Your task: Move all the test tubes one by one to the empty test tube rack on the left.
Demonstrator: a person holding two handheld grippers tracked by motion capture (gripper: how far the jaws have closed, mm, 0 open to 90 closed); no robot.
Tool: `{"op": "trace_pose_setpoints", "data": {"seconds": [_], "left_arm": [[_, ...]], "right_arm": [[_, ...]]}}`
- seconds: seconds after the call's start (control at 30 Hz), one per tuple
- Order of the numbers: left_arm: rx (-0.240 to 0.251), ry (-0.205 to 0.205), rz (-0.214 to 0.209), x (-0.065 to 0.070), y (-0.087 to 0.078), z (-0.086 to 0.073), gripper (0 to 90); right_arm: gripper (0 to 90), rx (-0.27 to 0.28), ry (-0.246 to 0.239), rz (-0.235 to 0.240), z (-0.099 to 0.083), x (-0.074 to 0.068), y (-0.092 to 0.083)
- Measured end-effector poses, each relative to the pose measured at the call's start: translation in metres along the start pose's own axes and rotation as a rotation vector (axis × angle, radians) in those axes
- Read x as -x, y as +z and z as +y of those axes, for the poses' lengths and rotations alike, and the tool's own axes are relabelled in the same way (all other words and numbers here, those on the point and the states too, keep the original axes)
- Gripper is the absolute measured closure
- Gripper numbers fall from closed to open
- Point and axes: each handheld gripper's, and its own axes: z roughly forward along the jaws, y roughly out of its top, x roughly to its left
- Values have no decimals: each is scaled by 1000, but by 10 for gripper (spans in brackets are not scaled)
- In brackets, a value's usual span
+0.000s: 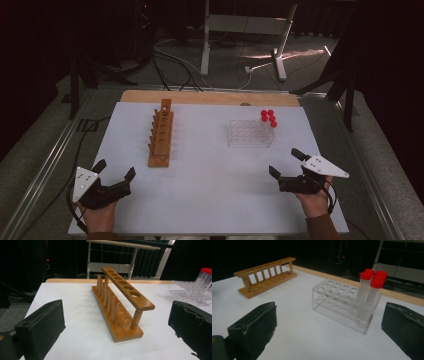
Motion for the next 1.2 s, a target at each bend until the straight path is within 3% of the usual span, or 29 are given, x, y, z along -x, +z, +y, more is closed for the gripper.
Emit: {"op": "trace_pose_setpoints", "data": {"seconds": [0.5,0.83,1.2], "left_arm": [[0,-1,1,2,2,-1,14],[0,1,6,2,2,-1,14],[-1,0,5,2,3,-2,14]], "right_arm": [[0,38,66,-30,22,21,31],[2,6,103,-73,18,39,56],[58,-31,102,-109,10,50,78]]}}
